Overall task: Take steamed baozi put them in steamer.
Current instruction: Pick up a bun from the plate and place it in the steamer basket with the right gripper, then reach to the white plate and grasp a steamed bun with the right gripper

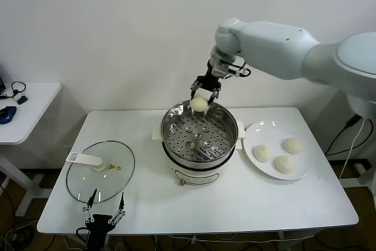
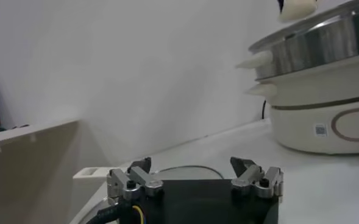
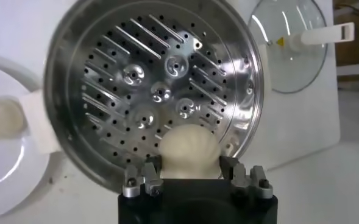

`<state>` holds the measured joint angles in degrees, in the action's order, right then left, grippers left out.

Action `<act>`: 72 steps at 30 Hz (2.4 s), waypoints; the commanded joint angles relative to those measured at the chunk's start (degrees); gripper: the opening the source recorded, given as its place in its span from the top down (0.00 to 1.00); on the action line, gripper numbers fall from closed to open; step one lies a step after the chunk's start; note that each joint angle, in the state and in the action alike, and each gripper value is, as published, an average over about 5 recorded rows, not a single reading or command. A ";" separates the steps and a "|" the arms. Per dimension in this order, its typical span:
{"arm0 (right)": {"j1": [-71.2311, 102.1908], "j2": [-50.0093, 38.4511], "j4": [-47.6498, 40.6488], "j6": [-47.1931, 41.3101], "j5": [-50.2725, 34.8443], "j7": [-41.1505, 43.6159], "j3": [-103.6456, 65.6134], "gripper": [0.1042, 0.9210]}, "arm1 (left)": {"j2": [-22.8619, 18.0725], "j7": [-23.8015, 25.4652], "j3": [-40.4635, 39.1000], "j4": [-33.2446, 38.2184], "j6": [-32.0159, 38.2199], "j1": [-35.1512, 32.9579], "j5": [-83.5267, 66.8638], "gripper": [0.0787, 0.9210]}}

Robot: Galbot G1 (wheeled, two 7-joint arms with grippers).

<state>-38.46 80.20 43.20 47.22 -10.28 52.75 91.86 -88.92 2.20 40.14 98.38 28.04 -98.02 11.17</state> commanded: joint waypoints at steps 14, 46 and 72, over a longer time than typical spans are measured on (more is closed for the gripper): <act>6.42 4.09 -5.30 2.78 2.40 -0.09 -0.26 0.35 | 0.01 0.01 -0.04 -1.61 -0.05 1.50 -0.02 0.12; 0.70 0.94 0.45 2.78 -3.60 2.19 3.74 0.12 | -0.11 0.17 0.06 -0.42 -0.62 1.29 0.09 0.12; -30.29 -17.09 35.41 -36.60 -39.37 2.67 40.39 0.12 | 0.81 0.30 0.17 1.79 -0.91 -0.96 0.39 0.12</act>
<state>-62.08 68.65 69.43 38.85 -42.62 57.29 124.08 -88.15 2.45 40.38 100.11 27.18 -98.92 11.54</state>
